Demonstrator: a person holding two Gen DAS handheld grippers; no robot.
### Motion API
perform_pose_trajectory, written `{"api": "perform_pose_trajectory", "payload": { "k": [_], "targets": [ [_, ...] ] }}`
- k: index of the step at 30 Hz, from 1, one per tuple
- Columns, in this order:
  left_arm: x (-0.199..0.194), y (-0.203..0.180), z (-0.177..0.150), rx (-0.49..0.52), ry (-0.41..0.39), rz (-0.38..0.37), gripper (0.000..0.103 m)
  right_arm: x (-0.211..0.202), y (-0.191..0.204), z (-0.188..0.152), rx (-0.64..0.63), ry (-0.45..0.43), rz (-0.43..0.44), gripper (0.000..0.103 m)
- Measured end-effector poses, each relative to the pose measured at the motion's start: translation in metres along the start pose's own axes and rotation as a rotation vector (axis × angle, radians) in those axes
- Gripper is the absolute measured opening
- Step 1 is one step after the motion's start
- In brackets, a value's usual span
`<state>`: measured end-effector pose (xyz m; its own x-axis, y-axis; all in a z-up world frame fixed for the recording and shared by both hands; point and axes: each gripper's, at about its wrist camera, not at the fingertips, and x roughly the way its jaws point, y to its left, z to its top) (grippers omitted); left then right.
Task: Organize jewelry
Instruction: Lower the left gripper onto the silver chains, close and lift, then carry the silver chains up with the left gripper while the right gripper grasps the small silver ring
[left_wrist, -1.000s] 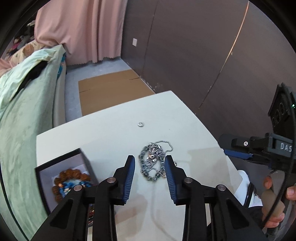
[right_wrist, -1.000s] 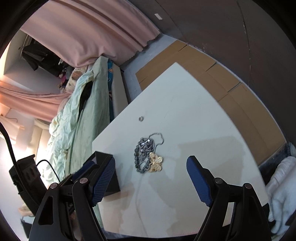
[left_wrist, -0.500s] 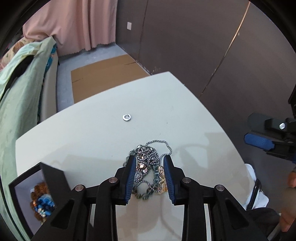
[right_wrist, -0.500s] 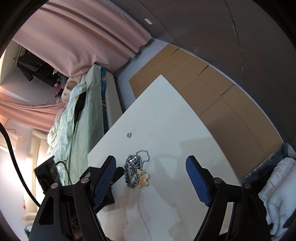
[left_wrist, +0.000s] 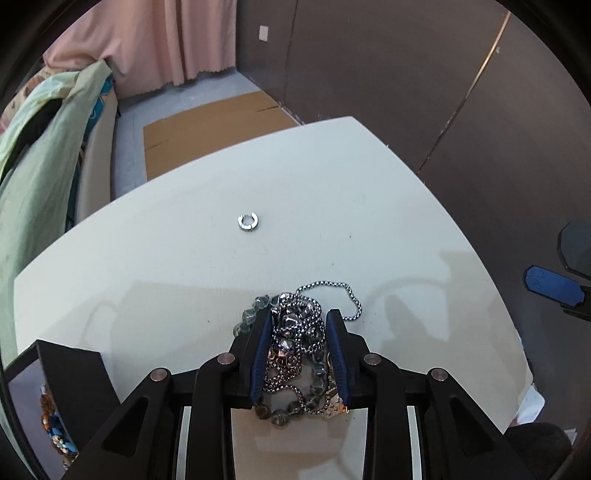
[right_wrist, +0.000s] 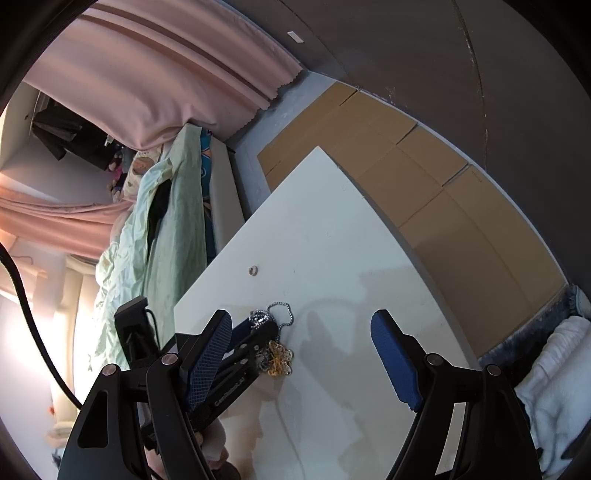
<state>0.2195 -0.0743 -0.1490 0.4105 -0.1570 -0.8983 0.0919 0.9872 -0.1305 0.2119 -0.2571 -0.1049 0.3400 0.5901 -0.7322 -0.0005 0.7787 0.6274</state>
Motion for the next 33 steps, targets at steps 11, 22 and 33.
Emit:
{"api": "perform_pose_trajectory", "payload": {
  "k": [11, 22, 33],
  "targets": [
    [-0.034, 0.011, 0.002, -0.047, -0.098, -0.036, 0.018, 0.008, 0.012, -0.01, -0.048, 0.032, -0.002, 0.079],
    [-0.109, 0.01, 0.011, -0.056, -0.272, -0.066, 0.017, 0.025, 0.022, -0.01, -0.053, 0.059, -0.008, 0.077],
    [-0.168, 0.033, 0.02, -0.097, -0.387, -0.044, 0.017, 0.056, 0.044, 0.004, -0.138, 0.051, 0.022, 0.045]
  ]
}}
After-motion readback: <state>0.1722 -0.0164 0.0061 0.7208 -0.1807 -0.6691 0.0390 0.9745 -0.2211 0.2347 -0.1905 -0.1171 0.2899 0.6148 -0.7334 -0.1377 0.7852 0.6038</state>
